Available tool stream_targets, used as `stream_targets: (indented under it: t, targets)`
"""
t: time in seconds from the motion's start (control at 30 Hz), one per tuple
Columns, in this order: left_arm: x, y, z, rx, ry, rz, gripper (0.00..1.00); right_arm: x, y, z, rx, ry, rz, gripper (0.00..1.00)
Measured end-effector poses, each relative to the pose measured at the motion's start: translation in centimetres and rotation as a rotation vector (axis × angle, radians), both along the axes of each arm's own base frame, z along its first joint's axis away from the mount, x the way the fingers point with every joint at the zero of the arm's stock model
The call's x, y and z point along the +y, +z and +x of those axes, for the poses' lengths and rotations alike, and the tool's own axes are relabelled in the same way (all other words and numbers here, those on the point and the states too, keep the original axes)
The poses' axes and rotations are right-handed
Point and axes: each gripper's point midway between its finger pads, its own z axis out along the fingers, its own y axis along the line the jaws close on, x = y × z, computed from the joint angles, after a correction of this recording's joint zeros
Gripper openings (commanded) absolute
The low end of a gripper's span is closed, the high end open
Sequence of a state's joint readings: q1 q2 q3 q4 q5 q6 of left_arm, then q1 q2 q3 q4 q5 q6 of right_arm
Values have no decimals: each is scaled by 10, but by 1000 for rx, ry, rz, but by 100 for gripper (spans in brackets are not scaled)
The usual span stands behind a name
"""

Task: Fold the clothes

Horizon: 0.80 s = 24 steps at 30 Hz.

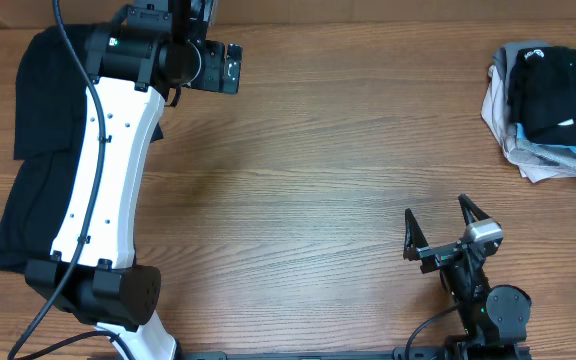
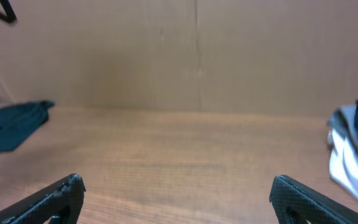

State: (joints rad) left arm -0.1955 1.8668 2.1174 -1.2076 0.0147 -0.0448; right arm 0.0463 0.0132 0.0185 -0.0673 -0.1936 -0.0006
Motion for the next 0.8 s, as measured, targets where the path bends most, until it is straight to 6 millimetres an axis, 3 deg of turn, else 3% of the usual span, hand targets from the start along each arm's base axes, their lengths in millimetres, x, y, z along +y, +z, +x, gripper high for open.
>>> stream_targets:
  t: [0.8]
  targets:
    - [0, 0, 0, 0, 0, 0, 100, 0, -1, 0, 11, 0, 26, 100]
